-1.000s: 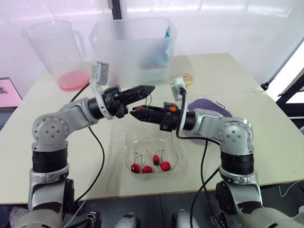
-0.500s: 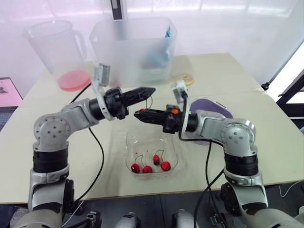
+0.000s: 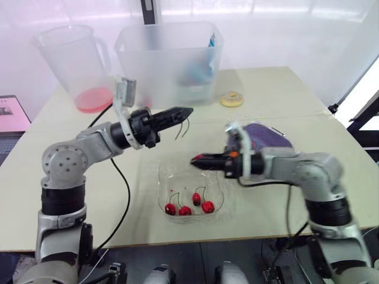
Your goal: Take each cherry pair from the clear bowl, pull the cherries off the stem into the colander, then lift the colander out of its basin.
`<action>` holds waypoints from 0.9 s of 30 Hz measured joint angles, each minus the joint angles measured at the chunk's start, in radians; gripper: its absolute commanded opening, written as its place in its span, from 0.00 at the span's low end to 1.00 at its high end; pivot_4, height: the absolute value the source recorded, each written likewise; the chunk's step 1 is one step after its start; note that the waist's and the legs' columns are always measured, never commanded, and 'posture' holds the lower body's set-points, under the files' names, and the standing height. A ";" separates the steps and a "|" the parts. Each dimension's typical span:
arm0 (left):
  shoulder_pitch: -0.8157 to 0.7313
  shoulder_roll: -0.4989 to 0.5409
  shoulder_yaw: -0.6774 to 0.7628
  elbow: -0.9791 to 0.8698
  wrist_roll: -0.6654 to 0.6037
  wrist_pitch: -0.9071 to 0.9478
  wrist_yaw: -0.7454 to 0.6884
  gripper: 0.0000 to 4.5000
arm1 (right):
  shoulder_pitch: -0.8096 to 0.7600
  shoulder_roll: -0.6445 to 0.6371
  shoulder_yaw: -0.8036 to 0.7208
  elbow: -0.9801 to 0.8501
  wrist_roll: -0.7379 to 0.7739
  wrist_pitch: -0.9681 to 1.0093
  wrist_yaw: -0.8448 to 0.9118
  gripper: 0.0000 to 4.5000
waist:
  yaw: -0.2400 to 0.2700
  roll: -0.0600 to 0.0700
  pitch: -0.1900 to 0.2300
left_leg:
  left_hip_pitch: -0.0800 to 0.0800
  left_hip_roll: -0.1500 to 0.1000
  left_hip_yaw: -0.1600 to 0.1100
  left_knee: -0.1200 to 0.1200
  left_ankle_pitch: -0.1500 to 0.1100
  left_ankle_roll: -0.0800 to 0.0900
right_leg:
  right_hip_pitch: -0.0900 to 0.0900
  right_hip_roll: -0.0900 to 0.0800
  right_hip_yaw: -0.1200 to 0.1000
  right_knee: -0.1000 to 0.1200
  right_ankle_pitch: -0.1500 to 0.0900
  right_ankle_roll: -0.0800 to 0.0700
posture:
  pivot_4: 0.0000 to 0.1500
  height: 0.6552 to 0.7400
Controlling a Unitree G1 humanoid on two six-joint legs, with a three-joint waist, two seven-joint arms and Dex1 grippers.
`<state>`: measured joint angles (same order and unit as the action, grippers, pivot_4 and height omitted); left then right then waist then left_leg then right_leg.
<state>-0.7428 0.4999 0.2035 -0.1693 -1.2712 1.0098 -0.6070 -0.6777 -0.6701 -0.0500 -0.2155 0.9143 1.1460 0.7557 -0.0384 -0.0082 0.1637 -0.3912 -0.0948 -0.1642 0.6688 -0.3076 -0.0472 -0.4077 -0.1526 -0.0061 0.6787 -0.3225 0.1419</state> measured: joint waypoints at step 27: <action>0.083 0.039 0.012 -0.045 0.071 -0.024 -0.025 0.00 | -0.108 -0.257 0.152 0.397 -0.514 -0.336 0.315 0.98 | -0.003 0.000 0.000 | 0.000 0.003 0.005 -0.001 0.000 0.000 | 0.000 0.001 0.001 -0.008 0.000 0.000 | 1.00 1.00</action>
<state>-0.6598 0.5391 0.2153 -0.2141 -1.2001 0.9856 -0.6325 -0.7856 -0.9270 0.1024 0.1815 0.4006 0.8098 1.0703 -0.0419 -0.0084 0.1638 -0.3912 -0.0922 -0.1593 0.6675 -0.3077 -0.0470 -0.4079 -0.1513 -0.0056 0.6708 -0.3225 0.1422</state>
